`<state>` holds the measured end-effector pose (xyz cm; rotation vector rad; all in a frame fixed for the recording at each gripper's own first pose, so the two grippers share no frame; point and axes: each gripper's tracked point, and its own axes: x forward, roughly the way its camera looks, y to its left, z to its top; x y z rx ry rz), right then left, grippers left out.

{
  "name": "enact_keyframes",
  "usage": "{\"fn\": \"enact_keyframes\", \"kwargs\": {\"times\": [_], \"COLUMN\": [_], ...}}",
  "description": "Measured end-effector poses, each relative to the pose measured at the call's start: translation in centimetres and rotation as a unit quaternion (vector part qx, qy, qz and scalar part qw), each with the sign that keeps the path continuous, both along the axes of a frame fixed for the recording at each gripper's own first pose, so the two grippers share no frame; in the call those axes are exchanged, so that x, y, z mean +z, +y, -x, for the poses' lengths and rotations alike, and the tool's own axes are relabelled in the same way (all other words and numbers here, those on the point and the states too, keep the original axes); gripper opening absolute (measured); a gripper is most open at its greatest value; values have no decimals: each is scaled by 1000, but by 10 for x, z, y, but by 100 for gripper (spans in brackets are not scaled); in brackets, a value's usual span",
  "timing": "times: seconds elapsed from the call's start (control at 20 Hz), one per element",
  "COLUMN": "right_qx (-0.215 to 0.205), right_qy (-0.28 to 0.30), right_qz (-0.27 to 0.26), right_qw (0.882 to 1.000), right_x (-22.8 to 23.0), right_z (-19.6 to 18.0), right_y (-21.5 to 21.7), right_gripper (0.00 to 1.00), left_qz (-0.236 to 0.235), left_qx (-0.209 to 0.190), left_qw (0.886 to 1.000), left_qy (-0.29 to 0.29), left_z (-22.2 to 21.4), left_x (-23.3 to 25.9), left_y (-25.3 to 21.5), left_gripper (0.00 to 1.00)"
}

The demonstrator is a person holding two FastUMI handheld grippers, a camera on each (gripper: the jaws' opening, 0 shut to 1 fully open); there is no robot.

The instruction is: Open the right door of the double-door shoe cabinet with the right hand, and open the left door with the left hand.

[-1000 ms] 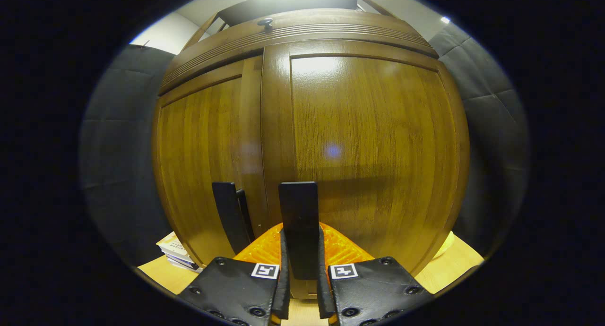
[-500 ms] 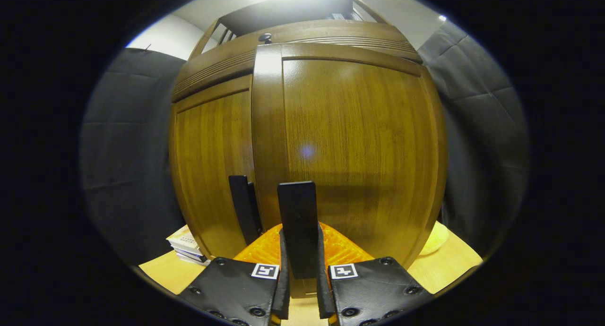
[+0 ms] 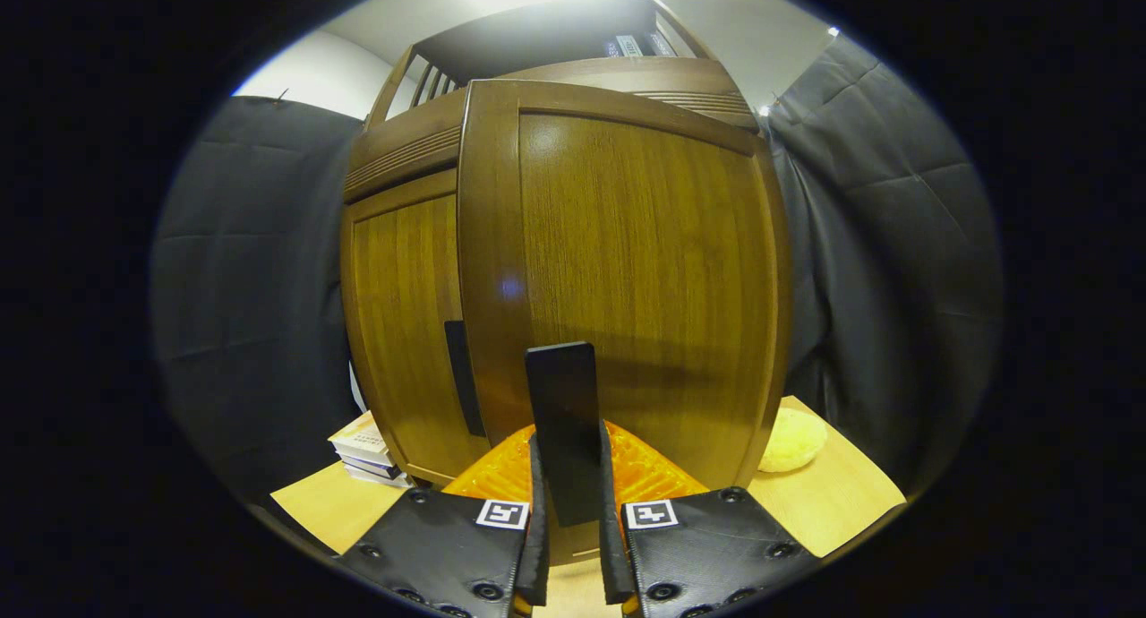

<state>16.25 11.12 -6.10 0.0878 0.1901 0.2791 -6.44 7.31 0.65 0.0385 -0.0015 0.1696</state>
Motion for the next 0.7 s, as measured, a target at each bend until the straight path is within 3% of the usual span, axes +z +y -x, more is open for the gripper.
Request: {"fn": "enact_keyframes", "kwargs": {"times": [0.2,0.55,0.65,0.7], "right_qx": [-2,-15,-18,-19], "right_qy": [4,7,7,6], "right_qz": [0,10,15,18], "right_qw": [1000,1000,1000,1000], "right_x": [1,5,6,6], "right_z": [17,40,46,48], "right_y": [-18,-51,-61,-66], "right_gripper": [22,25,22,25], "left_qz": [3,9,11,13], "left_qx": [-26,-66,-76,-81], "left_qw": [1000,998,997,997], "left_qy": [0,-1,-1,0], "left_z": [0,-3,-1,0], "left_x": [-1,2,2,3], "left_y": [-4,-9,-12,-12], "left_gripper": [97,97,97,97]}}
